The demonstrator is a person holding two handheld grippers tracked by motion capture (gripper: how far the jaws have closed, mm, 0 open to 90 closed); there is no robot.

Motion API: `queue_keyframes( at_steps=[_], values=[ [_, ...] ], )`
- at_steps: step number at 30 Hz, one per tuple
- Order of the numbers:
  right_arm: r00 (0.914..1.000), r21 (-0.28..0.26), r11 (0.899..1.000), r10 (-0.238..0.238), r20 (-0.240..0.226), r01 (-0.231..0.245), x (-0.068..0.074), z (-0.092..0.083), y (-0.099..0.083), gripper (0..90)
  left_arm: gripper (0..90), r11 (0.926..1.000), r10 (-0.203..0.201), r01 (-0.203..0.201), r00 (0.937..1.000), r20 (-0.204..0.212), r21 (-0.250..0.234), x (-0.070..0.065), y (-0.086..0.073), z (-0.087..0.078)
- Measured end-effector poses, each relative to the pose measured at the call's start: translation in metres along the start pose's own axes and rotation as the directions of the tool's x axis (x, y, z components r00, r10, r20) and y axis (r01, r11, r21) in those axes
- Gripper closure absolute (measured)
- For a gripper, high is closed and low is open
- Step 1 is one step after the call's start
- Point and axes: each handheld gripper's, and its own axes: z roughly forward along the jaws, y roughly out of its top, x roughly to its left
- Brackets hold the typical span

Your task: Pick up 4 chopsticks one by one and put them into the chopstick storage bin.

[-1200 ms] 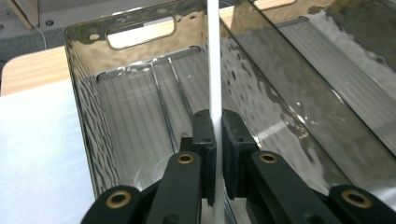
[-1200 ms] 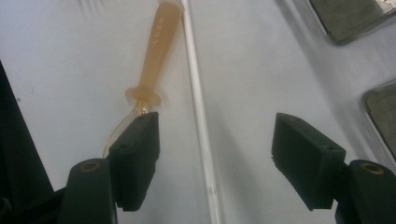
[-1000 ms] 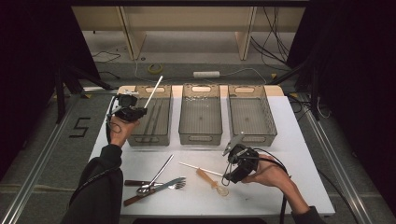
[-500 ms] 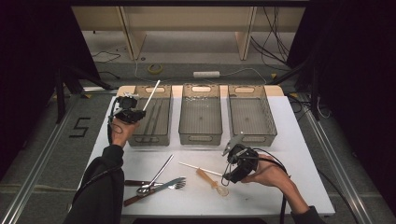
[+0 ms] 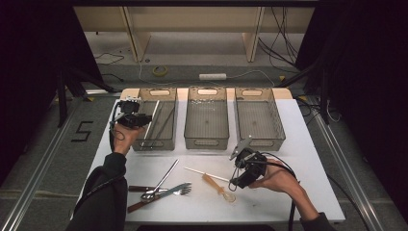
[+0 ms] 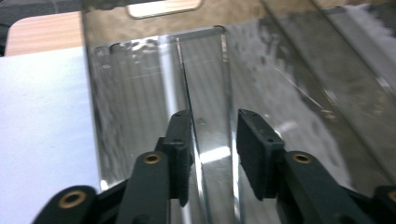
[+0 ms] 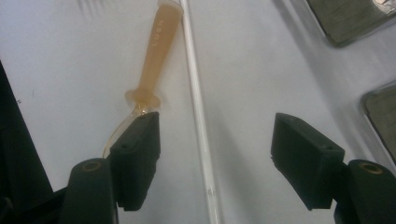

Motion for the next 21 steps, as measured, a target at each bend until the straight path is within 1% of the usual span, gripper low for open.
queue_keyframes(
  at_steps=[1, 2, 3, 4, 5, 7, 8, 9, 10, 12, 13, 16, 17, 18, 19, 20, 21],
  values=[
    [0.9999, 0.007, 1.0, -0.013, 0.004, 0.013, -0.001, 0.0, 0.0, 33.9, 59.2, 0.9999, -0.001, 0.001, 0.9999, 0.014, -0.01, -0.003, -0.001, -0.004],
    [1.0, 0.007, 1.0, -0.006, 0.005, 0.006, -0.002, 0.0, -0.001, 33.9, 56.4, 0.9999, 0.004, -0.003, 0.9998, 0.021, -0.011, -0.005, -0.002, -0.008],
    [0.9999, 0.009, 1.0, -0.01, 0.008, 0.01, -0.002, 0.001, -0.001, 34.0, 52.4, 0.9999, 0.003, -0.003, 0.9995, 0.03, -0.015, -0.007, -0.004, -0.012],
    [0.9999, 0.012, 1.0, -0.007, 0.01, 0.007, -0.002, 0.001, -0.001, 34.2, 49.4, 0.9995, -0.002, 0.003, 0.999, 0.045, -0.03, -0.009, -0.005, -0.015],
    [0.9999, 0.014, 1.0, -0.009, 0.011, 0.009, -0.003, 0.001, -0.001, 34.5, 47.7, 0.999, 0.004, -0.001, 0.9971, 0.076, -0.046, -0.013, -0.008, -0.019],
    [0.9998, 0.017, 1.0, -0.014, 0.012, 0.013, -0.003, 0.002, -0.001, 35.4, 42.4, 0.9987, 0.024, -0.02, 0.9953, 0.094, -0.046, -0.019, -0.011, -0.024],
    [0.9999, 0.017, 1.0, -0.013, 0.007, 0.013, -0.003, 0.002, -0.001, 36.0, 39.2, 0.9981, 0.026, -0.019, 0.9936, 0.11, -0.059, -0.021, -0.013, -0.027],
    [0.9998, 0.017, 1.0, -0.018, 0.01, 0.018, -0.003, 0.003, -0.001, 36.5, 37.9, 0.9975, 0.025, -0.017, 0.992, 0.124, -0.069, -0.023, -0.015, -0.03],
    [0.9999, 0.023, 1.0, -0.014, 0.01, 0.014, -0.003, 0.003, 0.0, 36.8, 37.1, 0.9969, 0.016, -0.006, 0.9914, 0.13, -0.078, -0.025, -0.017, -0.033],
    [0.9997, 0.033, 0.999, -0.022, 0.007, 0.022, -0.003, 0.004, 0.0, 38.0, 34.1, 0.9954, 0.01, 0.005, 0.9875, 0.157, -0.096, -0.028, -0.019, -0.038],
    [0.9998, 0.034, 0.999, -0.019, 0.01, 0.019, -0.003, 0.005, 0.0, 38.9, 33.1, 0.9944, 0.003, 0.015, 0.9861, 0.166, -0.104, -0.029, -0.02, -0.041],
    [0.9996, 0.056, 0.998, -0.026, 0.005, 0.026, -0.003, 0.006, 0.001, 41.7, 29.4, 0.9933, 0.004, 0.019, 0.9794, 0.202, -0.114, -0.034, -0.024, -0.047],
    [0.9996, 0.062, 0.998, -0.029, 0.001, 0.029, -0.003, 0.007, 0.002, 42.5, 28.7, 0.9927, -0.006, 0.035, 0.9708, 0.24, -0.116, -0.037, -0.026, -0.048],
    [0.9995, 0.074, 0.997, -0.031, 0.001, 0.031, -0.003, 0.009, 0.002, 43.4, 27.8, 0.9927, -0.01, 0.041, 0.9638, 0.266, -0.114, -0.04, -0.028, -0.05],
    [0.9995, 0.087, 0.996, -0.032, 0.002, 0.031, -0.003, 0.01, 0.003, 44.4, 27.4, 0.9925, -0.005, 0.037, 0.9632, 0.269, -0.117, -0.045, -0.029, -0.052],
    [0.9995, 0.096, 0.995, -0.032, 0.001, 0.032, -0.003, 0.012, 0.003, 45.4, 27.1, 0.9931, 0.015, 0.017, 0.9637, 0.267, -0.116, -0.049, -0.03, -0.054],
    [0.9996, 0.104, 0.994, -0.027, 0.006, 0.026, -0.002, 0.014, 0.004, 46.9, 26.6, 0.9929, 0.023, 0.01, 0.9614, 0.274, -0.119, -0.052, -0.031, -0.055]
  ],
)
